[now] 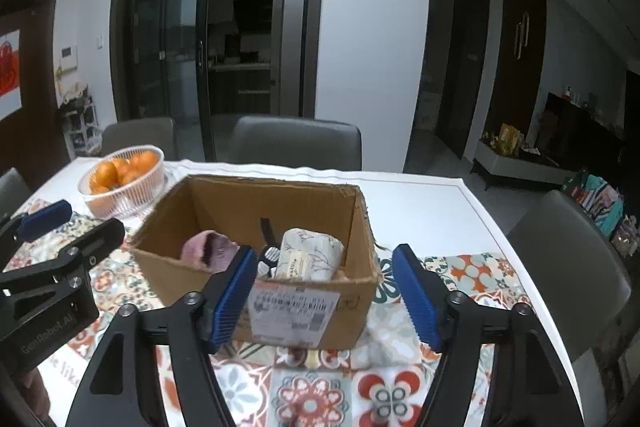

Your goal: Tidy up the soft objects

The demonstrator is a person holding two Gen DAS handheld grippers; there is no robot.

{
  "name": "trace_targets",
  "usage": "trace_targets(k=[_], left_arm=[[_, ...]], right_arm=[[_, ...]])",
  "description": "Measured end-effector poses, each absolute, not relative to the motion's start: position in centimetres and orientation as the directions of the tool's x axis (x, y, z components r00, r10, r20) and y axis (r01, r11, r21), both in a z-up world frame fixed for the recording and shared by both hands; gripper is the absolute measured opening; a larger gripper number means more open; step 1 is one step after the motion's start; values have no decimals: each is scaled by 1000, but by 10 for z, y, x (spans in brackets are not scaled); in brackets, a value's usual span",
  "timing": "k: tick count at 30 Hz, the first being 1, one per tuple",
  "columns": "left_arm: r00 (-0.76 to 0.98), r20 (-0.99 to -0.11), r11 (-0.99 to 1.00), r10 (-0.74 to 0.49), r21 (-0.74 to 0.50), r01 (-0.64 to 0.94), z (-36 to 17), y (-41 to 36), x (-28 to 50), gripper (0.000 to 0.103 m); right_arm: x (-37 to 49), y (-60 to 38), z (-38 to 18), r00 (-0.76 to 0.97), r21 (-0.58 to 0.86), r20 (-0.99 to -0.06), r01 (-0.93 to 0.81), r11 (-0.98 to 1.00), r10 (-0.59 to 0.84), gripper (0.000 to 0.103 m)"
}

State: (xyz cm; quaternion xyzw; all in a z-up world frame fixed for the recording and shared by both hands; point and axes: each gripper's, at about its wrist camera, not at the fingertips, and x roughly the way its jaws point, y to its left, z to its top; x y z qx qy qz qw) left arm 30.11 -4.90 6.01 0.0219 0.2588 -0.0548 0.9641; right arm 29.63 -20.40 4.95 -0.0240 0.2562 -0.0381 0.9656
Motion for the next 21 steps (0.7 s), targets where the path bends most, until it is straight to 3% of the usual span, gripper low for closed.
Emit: trace_targets(k=[12,21], left_arm=[[925,-373,994,-71,54,98,87,-36,195,95],[935,-348,996,-61,43,81,83,-30,139,100]], right_arm=[[198,-207,74,903,9,-421,94,996,-82,81],[134,-198,77,922,-3,-375,101,995,-95,84]])
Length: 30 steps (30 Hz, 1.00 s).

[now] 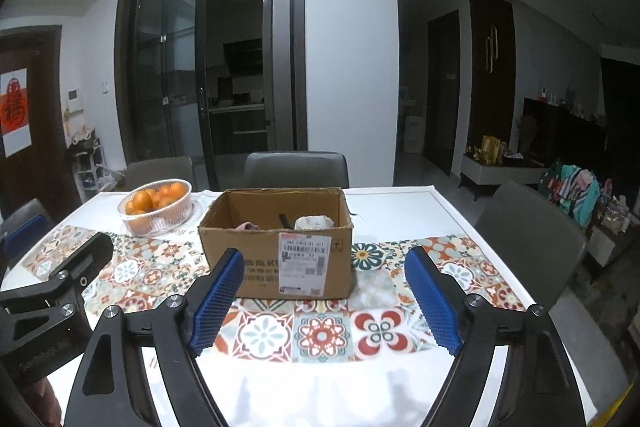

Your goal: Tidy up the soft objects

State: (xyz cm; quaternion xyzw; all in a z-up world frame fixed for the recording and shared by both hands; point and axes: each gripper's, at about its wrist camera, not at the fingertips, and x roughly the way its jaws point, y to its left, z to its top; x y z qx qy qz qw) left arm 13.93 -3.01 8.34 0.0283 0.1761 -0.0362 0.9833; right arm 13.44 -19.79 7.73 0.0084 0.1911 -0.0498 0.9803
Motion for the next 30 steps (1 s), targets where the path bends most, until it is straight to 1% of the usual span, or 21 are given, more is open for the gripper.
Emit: trace_targets(k=[8,15,19,30], left_arm=[[939,-337,996,-62,36,79,73,-26,103,103],[931,-358,996,-72,30,89,61,-23,87,103],[924,-374,995,-75,26,92,57,-22,82,103],[928,-369,996,-56,40,76,53,-20,76,103]], right_arm=[[96,-191,72,925,-4,-369,92,996,-87,84],[78,-189,60,922,-11,-379,87,996,-85,84],[72,-189,56,919,-4,-386,84,996,-79,84],[66,-189,48,913,12,-403,81,997,-69,84]])
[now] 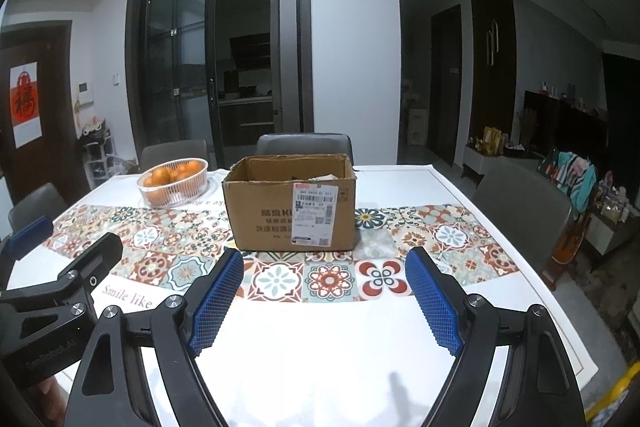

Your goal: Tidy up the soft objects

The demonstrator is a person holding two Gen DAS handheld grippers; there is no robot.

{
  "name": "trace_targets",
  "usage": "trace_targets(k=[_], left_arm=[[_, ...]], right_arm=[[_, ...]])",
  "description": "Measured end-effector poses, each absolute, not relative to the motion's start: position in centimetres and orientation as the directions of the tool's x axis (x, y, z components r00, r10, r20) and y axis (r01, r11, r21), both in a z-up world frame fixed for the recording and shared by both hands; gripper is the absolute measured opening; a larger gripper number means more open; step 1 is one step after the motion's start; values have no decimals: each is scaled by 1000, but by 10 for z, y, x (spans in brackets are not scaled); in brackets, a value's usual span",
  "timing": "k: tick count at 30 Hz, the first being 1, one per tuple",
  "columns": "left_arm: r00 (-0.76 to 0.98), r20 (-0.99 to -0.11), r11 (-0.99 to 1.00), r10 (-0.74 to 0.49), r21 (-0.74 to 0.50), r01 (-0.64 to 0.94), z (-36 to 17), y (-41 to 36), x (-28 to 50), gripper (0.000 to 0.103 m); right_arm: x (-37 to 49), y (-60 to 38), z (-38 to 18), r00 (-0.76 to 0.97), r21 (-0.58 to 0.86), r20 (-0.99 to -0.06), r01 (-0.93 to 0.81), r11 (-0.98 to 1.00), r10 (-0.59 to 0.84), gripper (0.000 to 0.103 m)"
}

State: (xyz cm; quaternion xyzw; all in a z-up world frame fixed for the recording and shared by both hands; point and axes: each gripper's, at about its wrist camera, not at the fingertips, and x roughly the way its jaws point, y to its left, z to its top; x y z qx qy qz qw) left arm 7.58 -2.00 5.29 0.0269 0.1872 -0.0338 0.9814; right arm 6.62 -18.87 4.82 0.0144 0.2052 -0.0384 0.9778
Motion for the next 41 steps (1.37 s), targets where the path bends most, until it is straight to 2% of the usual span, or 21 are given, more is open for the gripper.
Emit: trace_targets(k=[41], left_arm=[[930,-366,997,-34,52,57,53,-21,77,103]], right_arm=[[62,-193,47,914,26,-399,87,996,-69,84]])
